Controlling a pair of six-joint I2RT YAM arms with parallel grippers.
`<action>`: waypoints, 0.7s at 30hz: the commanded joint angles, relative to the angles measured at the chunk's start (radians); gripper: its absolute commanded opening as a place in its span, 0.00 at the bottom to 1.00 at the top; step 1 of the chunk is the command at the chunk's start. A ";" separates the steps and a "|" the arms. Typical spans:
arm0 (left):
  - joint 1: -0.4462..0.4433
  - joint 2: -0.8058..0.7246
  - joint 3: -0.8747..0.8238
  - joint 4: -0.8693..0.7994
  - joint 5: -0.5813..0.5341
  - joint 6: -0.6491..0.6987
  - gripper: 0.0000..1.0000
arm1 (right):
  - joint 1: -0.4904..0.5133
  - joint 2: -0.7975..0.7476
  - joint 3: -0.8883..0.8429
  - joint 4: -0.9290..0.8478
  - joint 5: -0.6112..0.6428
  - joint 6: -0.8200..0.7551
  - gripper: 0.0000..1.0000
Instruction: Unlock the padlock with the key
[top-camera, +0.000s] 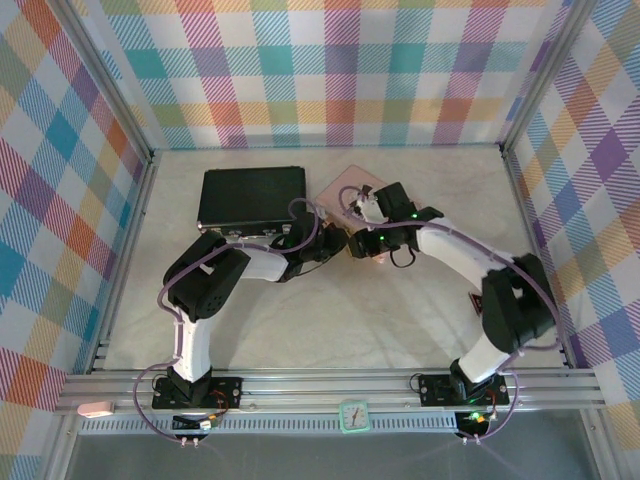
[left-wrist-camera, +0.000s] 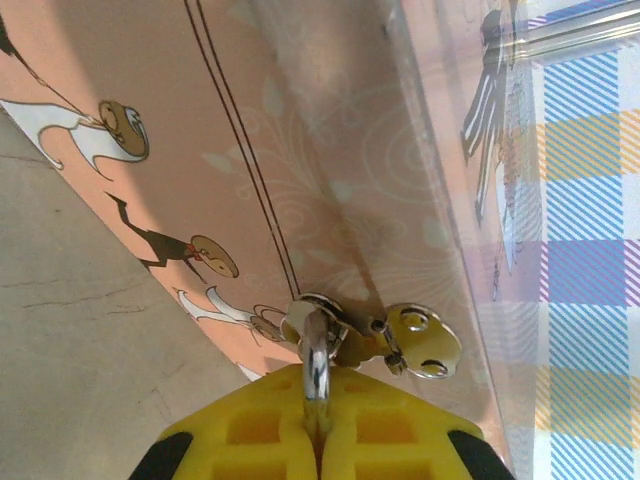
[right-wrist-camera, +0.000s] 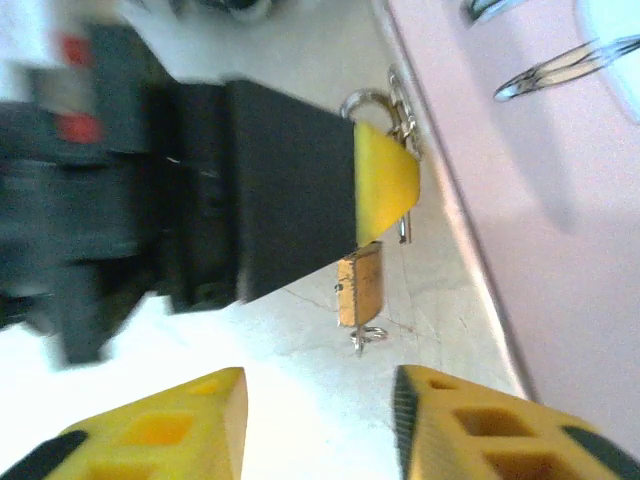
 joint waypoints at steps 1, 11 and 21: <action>-0.002 0.006 -0.023 0.073 -0.033 -0.006 0.00 | -0.003 -0.106 -0.017 -0.054 0.099 0.155 0.54; -0.024 0.051 -0.074 0.255 -0.111 -0.106 0.00 | -0.070 -0.069 -0.051 -0.002 0.388 0.517 0.73; -0.028 0.089 -0.102 0.360 -0.148 -0.168 0.00 | -0.093 0.053 -0.106 0.169 0.374 0.698 0.78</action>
